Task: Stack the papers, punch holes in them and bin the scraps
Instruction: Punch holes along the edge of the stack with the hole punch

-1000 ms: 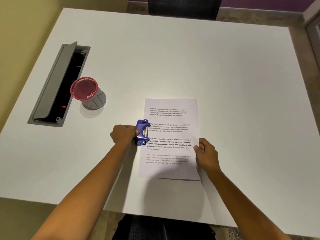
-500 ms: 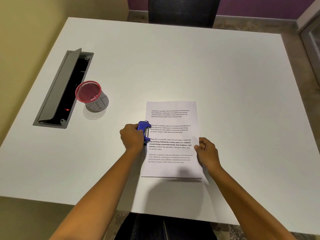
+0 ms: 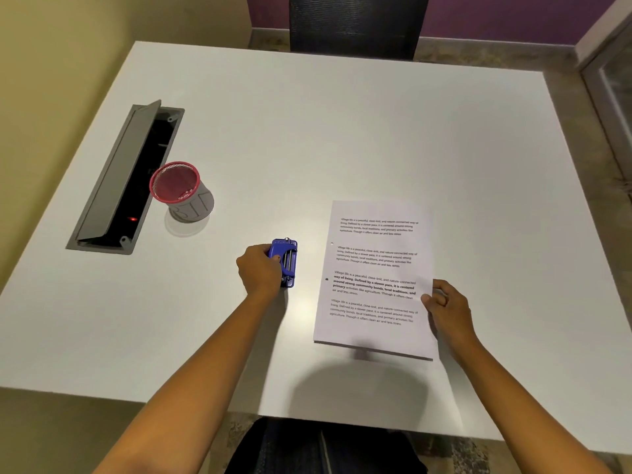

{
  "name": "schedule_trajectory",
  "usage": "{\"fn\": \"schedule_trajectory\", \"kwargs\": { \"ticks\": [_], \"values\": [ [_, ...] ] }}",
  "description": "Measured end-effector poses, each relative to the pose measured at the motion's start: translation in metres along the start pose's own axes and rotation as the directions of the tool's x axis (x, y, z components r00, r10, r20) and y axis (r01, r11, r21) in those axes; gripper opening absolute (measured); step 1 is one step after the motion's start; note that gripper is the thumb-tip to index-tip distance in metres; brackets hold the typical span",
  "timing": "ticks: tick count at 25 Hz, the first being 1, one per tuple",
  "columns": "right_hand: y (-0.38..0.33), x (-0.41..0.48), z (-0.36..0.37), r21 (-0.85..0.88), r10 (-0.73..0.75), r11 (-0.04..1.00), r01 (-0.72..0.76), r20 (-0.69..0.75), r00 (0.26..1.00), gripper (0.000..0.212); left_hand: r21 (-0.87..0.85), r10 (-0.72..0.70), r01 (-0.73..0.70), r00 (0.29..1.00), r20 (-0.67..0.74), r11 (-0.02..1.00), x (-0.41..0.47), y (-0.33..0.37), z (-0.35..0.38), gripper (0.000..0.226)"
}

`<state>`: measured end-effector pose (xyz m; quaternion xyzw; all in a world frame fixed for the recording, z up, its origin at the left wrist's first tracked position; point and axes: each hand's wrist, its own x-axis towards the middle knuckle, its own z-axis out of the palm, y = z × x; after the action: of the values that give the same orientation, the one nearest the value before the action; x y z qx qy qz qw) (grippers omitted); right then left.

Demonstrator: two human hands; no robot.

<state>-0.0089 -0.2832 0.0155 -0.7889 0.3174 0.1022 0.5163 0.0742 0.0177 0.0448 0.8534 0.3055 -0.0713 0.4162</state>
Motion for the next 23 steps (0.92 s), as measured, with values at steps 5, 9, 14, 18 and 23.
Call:
{"fn": "schedule_trajectory", "kwargs": {
  "ticks": [5,9,14,18,23],
  "values": [
    [-0.005,-0.017,-0.009,0.170,-0.043,0.984,0.042,-0.002,0.999,0.023,-0.069,0.205,-0.207,0.978,-0.031,0.976,-0.016,-0.002,-0.008,0.037],
    [-0.020,-0.029,-0.011,0.258,-0.103,0.960,0.111,-0.044,0.994,0.022,-0.237,0.214,-0.194,0.975,0.059,0.952,-0.050,0.006,-0.008,0.018],
    [-0.033,-0.041,-0.010,0.313,-0.190,0.928,0.204,-0.074,0.979,0.024,-0.358,0.039,0.132,0.900,0.433,0.925,-0.064,0.009,-0.004,0.039],
    [-0.039,-0.047,-0.013,0.320,-0.237,0.913,0.252,-0.084,0.968,0.026,-0.410,0.047,0.124,0.923,0.382,0.903,-0.065,0.016,-0.011,0.022],
    [-0.044,-0.052,-0.018,0.320,-0.273,0.903,0.287,-0.087,0.958,0.030,-0.418,0.004,0.133,0.950,0.311,0.899,-0.072,0.021,-0.016,0.020]
  ]
}}
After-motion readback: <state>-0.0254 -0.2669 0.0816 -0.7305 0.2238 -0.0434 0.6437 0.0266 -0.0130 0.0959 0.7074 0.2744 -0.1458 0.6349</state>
